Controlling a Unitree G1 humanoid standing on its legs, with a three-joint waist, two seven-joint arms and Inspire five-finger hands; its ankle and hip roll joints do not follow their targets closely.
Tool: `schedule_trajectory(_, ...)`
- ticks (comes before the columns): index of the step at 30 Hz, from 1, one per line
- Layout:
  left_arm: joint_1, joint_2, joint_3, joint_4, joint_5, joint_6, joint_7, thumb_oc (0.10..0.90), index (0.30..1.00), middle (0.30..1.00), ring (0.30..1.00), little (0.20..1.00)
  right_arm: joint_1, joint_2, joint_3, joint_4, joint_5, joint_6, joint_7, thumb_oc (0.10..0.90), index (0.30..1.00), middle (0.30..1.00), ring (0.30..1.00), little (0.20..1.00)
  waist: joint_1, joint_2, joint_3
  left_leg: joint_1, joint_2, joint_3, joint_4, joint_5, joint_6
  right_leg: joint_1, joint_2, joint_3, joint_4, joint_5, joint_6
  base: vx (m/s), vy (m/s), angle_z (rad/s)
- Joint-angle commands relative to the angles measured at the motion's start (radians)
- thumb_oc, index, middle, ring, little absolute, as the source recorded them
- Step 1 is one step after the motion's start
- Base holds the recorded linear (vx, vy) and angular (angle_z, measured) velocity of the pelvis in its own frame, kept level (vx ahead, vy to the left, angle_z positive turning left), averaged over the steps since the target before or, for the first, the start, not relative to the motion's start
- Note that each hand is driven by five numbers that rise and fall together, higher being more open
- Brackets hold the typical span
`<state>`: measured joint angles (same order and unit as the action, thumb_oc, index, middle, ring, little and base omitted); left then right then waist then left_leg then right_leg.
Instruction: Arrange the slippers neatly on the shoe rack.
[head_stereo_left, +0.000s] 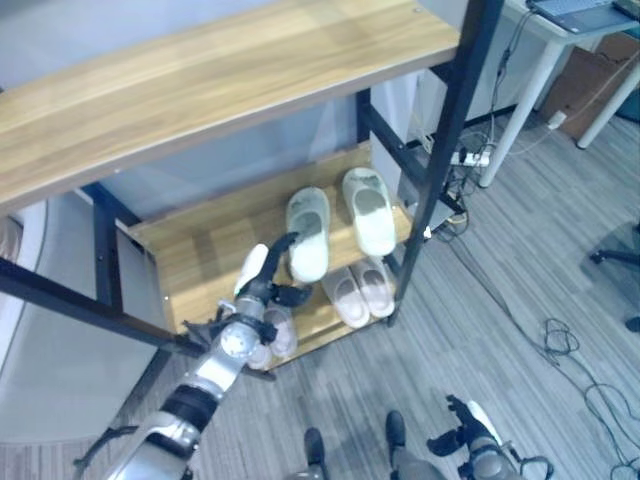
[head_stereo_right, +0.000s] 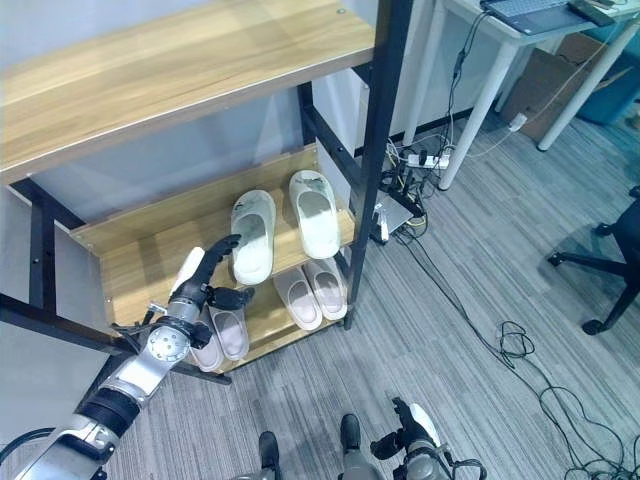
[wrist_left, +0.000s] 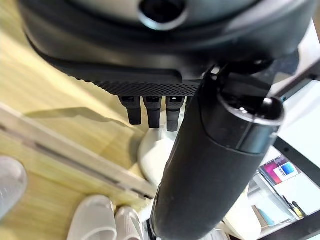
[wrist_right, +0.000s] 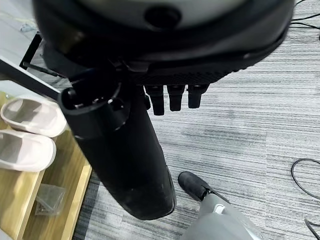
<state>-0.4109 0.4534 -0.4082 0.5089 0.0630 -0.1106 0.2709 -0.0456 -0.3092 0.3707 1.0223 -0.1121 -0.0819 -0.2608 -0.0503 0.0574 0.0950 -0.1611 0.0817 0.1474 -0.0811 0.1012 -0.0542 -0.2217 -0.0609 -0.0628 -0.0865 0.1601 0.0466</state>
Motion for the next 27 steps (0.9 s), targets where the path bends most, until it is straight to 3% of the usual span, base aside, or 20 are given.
schedule_trajectory(1,-0.161,-0.034,0.005,0.104,0.003,-0.041,0.027,0.800,0.900,0.900,0.900,0.900,0.008,-0.023,0.002,-0.024,0.028,-0.015,-0.029,0.800,0.900,0.900,0.900,0.900,0.008,0.009,-0.061,-0.008,-0.015,-0.057,-0.006,-0.062,0.001,-0.011,-0.004,-0.010,0.041,-0.104,0.051,0.02,-0.029,-0.05)
schedule_trajectory(6,-0.216,-0.086,-0.034,0.166,-0.017,-0.034,0.036,0.800,0.900,0.900,0.900,0.900,-0.013,-0.029,0.013,-0.011,0.036,-0.010,-0.038,0.800,0.900,0.900,0.900,0.900,-0.001,0.018,-0.062,-0.011,-0.008,-0.048,-0.006,-0.058,-0.003,-0.022,-0.001,-0.003,0.042,-0.104,0.050,0.02,-0.026,-0.07)
schedule_trajectory(17,-0.321,-0.218,-0.105,0.155,-0.231,-0.058,0.007,0.800,0.900,0.900,0.900,0.900,-0.034,-0.038,0.046,-0.010,0.044,0.002,-0.051,0.800,0.900,0.900,0.900,0.900,-0.021,0.030,-0.060,-0.014,0.001,-0.038,-0.006,-0.058,-0.006,-0.031,0.007,0.001,0.044,-0.108,0.046,0.00,-0.010,-0.02)
schedule_trajectory(23,-0.367,-0.242,-0.122,0.177,-0.215,-0.050,0.019,0.800,0.900,0.900,0.900,0.900,-0.034,-0.035,0.058,-0.004,0.040,0.002,-0.053,0.800,0.900,0.900,0.900,0.900,-0.025,0.026,-0.066,-0.007,0.003,-0.040,-0.006,-0.061,-0.007,-0.022,0.010,0.000,0.041,-0.110,0.046,0.00,0.000,0.00)
schedule_trajectory(26,-0.363,-0.212,-0.107,0.146,-0.193,-0.050,0.025,0.800,0.900,0.900,0.900,0.900,-0.026,-0.032,0.051,-0.001,0.043,-0.001,-0.051,0.800,0.900,0.900,0.900,0.900,-0.021,0.022,-0.070,-0.001,0.005,-0.041,-0.006,-0.062,-0.007,-0.014,0.009,-0.006,0.039,-0.113,0.046,0.00,0.000,0.00)
schedule_trajectory(27,-0.335,-0.197,-0.089,0.108,-0.246,-0.061,0.015,0.800,0.900,0.900,0.900,0.900,-0.024,-0.028,0.047,-0.002,0.044,0.001,-0.050,0.800,0.900,0.900,0.900,0.900,-0.015,0.021,-0.072,0.002,0.003,-0.041,-0.006,-0.063,-0.006,-0.009,0.009,-0.008,0.040,-0.114,0.046,0.00,0.000,0.00)
